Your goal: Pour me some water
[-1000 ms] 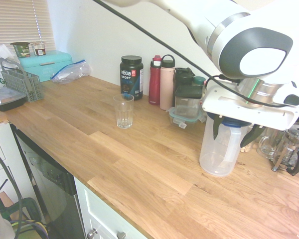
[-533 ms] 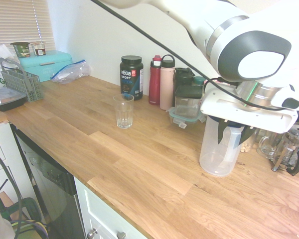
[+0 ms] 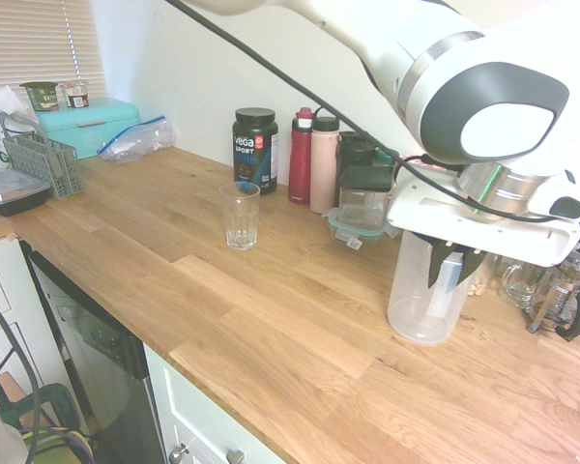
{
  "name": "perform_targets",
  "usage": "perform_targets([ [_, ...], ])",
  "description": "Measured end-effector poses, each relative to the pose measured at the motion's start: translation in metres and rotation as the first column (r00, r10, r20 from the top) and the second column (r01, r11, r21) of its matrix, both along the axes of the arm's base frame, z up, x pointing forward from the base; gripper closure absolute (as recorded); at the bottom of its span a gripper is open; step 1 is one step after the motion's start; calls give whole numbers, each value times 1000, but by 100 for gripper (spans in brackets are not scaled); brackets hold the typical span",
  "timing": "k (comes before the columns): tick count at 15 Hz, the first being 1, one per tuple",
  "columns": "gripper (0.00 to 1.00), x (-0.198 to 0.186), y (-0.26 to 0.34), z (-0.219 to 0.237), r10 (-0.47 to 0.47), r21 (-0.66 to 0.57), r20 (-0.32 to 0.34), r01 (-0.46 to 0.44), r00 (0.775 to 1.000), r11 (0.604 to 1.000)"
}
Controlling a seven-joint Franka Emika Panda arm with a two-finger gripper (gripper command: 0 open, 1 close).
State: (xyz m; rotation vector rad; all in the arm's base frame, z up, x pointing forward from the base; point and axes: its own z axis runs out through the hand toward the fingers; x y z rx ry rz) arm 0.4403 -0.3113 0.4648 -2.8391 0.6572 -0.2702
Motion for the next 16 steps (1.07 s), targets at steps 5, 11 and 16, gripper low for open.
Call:
perform_targets([
  [5, 100, -11, 17, 58, 50, 10, 49, -51, 998, 999],
  [11, 100, 3, 128, 160, 313, -73, 80, -308, 946, 949],
  [16, 100, 30, 247, 149, 550, -175, -130, -565, 825, 806],
])
